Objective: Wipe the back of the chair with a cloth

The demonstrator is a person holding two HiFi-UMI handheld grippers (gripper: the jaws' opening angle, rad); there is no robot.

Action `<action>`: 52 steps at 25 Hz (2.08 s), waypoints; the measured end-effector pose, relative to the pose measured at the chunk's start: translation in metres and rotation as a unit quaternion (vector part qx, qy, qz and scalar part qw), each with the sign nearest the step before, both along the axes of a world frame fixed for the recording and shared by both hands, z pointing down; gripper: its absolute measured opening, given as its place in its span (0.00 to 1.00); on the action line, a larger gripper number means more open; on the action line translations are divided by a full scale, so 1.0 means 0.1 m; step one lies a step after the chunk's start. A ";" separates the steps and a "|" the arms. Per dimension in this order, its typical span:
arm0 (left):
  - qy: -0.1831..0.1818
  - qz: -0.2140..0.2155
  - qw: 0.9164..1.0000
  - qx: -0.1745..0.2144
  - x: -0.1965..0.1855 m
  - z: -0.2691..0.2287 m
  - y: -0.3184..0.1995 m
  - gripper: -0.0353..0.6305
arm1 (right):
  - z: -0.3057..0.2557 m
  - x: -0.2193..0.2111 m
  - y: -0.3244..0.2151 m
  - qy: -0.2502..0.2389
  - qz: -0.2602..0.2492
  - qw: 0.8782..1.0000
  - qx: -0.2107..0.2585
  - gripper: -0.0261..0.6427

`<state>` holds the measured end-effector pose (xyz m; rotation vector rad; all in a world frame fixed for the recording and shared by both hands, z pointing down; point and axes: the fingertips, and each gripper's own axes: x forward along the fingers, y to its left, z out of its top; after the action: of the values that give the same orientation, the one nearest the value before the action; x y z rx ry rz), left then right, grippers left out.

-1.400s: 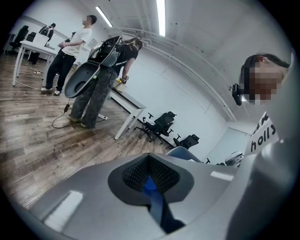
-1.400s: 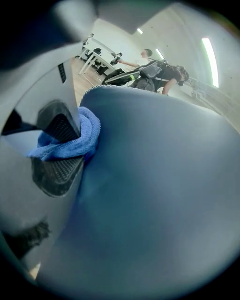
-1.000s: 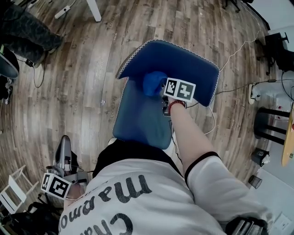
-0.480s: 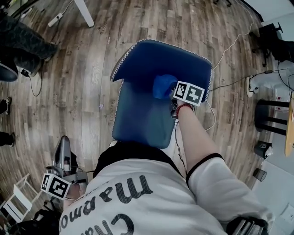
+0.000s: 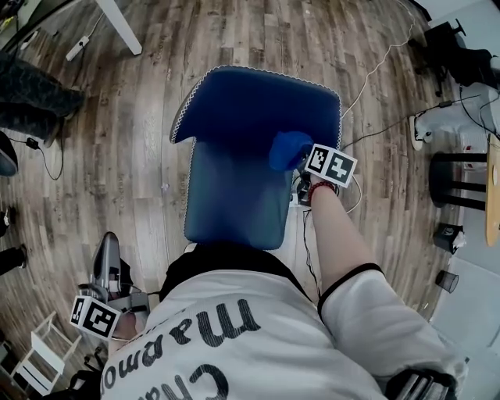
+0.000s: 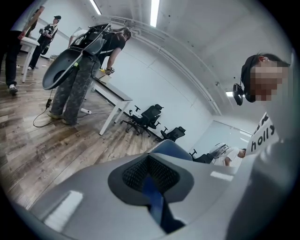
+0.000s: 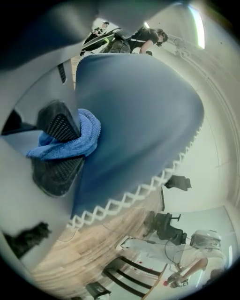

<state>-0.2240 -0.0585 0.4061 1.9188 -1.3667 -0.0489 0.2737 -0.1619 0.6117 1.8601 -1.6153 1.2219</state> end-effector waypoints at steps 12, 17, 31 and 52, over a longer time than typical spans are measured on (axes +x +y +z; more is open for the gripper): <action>0.015 0.027 1.000 0.003 0.21 0.04 -0.07 0.06 | -0.09 0.39 0.46 0.002 0.103 0.995 0.017 0.16; 0.018 0.027 0.999 0.003 0.23 0.06 -0.04 0.06 | -0.08 0.53 0.68 0.004 0.134 0.991 0.015 0.16; 0.019 0.007 1.000 0.003 0.13 0.08 0.05 0.06 | -0.17 0.41 0.94 0.046 0.259 0.965 0.006 0.16; -0.016 -0.126 0.992 -0.025 -0.59 0.05 0.72 0.06 | 0.20 -2.63 -0.61 -0.152 -0.116 0.981 -0.022 0.16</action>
<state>-0.2829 0.0136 0.4115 1.7029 -1.6093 -0.1057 0.0111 -0.2226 0.6314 1.4613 -1.8828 1.4742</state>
